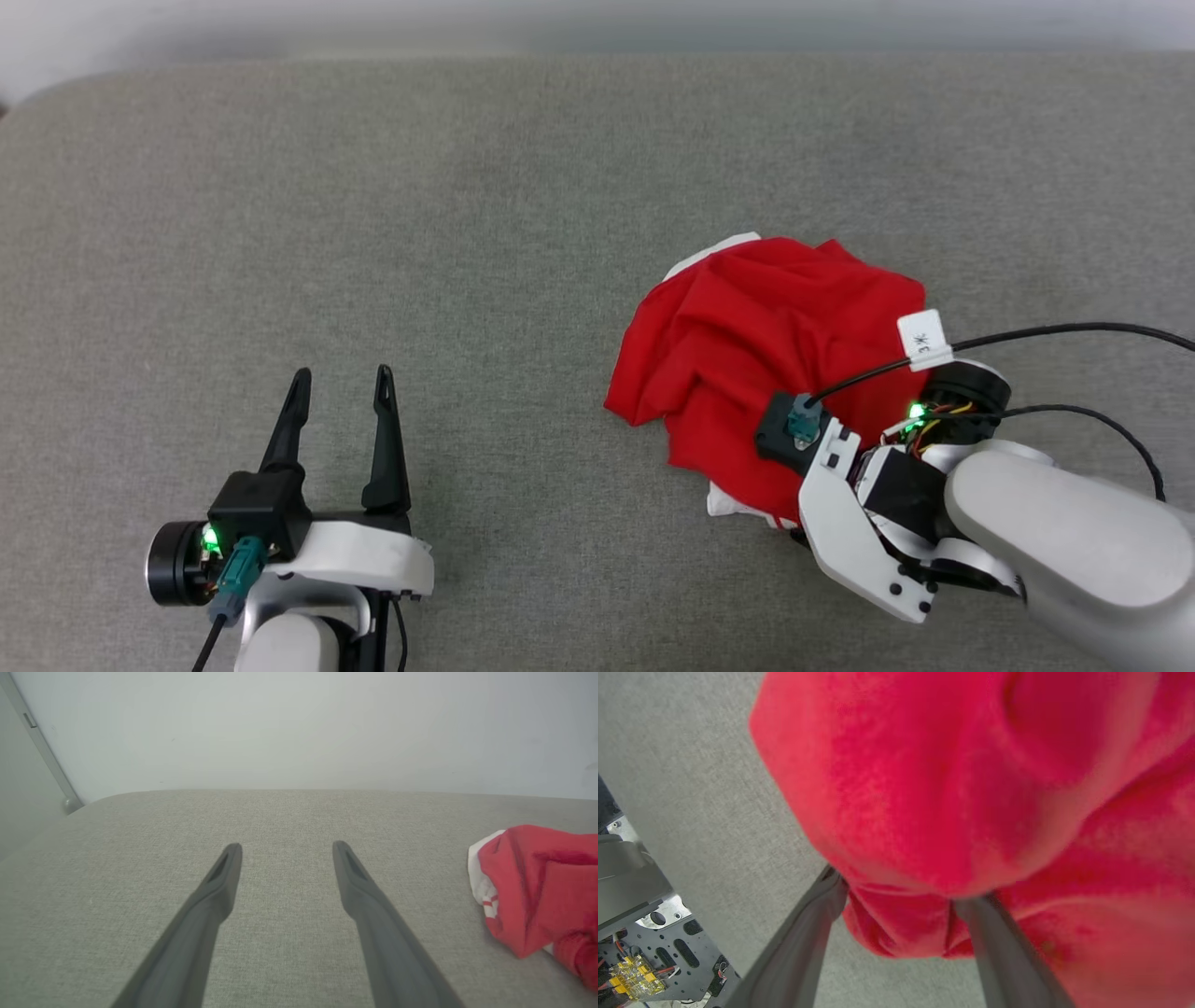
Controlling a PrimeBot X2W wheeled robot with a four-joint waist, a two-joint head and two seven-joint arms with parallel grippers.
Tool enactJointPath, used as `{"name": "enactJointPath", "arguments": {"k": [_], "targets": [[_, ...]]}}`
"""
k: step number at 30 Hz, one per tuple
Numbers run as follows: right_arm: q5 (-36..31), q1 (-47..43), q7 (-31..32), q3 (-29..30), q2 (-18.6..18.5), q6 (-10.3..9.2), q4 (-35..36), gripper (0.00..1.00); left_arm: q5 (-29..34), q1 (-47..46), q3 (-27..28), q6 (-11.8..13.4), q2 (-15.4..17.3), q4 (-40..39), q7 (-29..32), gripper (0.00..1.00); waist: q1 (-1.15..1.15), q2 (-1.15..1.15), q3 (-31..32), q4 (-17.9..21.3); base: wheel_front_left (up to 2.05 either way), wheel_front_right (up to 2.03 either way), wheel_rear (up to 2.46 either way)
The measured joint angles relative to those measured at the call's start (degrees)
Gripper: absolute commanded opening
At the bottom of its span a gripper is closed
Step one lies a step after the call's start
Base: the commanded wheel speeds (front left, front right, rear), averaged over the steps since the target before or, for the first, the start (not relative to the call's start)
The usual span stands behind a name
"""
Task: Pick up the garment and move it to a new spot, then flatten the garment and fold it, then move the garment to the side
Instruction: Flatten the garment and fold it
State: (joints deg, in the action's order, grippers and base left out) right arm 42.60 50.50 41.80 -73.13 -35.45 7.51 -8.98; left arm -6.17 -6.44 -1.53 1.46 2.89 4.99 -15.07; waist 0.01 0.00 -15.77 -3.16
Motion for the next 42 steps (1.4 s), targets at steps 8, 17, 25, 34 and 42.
{"name": "enactJointPath", "arguments": {"k": [8,17,25,34,42], "targets": [[-1.58,-1.87,-0.99,0.82,1.65,-0.11,-0.33,0.00,-0.15,-1.12,-0.52,0.55,0.00,0.43,0.00,1.00,0.00,0.00,-1.82,-0.78,0.00,0.00,0.00],[-0.65,-2.88,-13.39,0.35,-6.65,0.00,4.88,0.00,-0.05,1.00,0.02,0.12,0.00,1.37,0.00,1.00,0.00,0.00,3.08,0.42,0.00,0.00,0.00],[2.50,-14.90,-16.31,4.81,-18.24,0.00,5.25,0.00,0.33,2.98,0.29,-0.26,0.01,1.47,0.00,1.00,-0.01,0.00,7.80,1.76,0.00,0.00,0.00],[6.49,-27.70,-23.27,12.91,-17.44,0.01,-4.37,0.20,0.56,3.82,0.71,-0.43,0.01,1.33,0.00,1.00,-0.01,0.00,8.35,2.33,0.00,0.00,0.00],[-0.71,-30.58,-31.21,27.59,-16.60,0.00,-3.03,1.00,0.92,5.15,1.45,-0.55,0.00,1.74,0.00,1.00,-0.01,0.00,10.62,3.19,0.00,0.00,0.00]]}}
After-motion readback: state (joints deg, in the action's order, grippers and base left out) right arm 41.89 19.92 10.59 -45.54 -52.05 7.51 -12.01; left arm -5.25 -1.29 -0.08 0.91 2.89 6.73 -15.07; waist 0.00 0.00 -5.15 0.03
